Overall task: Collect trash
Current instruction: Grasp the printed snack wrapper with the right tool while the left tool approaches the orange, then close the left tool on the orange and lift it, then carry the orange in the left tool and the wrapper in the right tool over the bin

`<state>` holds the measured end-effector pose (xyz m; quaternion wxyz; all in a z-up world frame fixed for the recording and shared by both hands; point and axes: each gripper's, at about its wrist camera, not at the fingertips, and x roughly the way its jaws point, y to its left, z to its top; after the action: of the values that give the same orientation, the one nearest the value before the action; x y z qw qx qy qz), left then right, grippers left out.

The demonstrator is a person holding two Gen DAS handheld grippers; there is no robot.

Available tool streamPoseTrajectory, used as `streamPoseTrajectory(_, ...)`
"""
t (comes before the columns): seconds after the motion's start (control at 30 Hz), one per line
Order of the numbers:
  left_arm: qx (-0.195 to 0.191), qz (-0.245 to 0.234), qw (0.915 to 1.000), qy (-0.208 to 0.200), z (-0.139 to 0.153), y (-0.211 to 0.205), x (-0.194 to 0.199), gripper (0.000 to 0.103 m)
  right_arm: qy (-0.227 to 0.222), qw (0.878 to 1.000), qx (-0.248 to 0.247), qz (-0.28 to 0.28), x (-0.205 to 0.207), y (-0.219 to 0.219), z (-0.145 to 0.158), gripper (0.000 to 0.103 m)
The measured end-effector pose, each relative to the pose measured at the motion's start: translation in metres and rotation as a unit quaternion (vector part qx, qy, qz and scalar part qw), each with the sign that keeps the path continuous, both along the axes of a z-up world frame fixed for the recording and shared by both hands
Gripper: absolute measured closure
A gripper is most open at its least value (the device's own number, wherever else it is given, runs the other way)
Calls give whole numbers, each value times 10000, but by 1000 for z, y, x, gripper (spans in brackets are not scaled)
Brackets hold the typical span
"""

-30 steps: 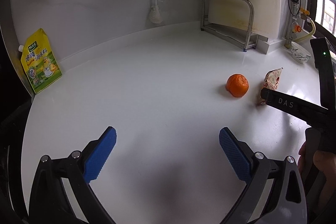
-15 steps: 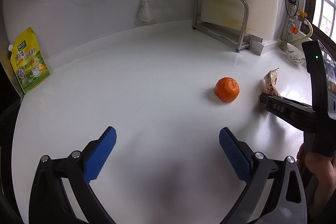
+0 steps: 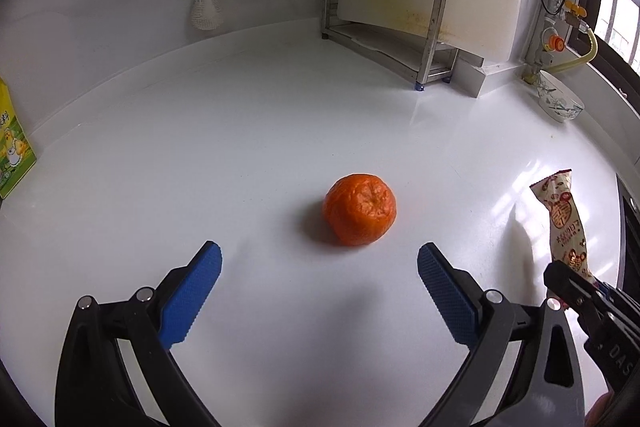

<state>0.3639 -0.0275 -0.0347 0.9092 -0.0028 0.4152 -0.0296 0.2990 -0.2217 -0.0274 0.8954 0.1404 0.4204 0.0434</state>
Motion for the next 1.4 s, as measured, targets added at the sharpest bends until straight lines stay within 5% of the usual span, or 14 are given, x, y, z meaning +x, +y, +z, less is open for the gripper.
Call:
streamPoseTrajectory(0.2, 167, 127, 9997, 103, -5, -14, 24, 10, -124, 9998, 94, 82, -12, -4, 5, 77)
streamPoseTrajectory(0.43, 111, 7, 9997, 195, -10, -19, 28, 63, -126, 9997, 211, 55, -19, -8, 0, 77)
streamPoseTrajectory(0.57, -32, -65, 9998, 202, -7, -14, 15, 77, -138, 9997, 173, 100, -29, -6, 1, 77)
streamPoseTrajectory(1.0, 6, -375, 9993, -66, 31, 21, -122, 78, -84, 9995, 285, 40, -125, -4, 13, 77)
streamPoseTrajectory(1.4, 331, -835, 9958, -156, 31, -4, -253, 78, -153, 9994, 303, 31, -242, 0, 11, 77)
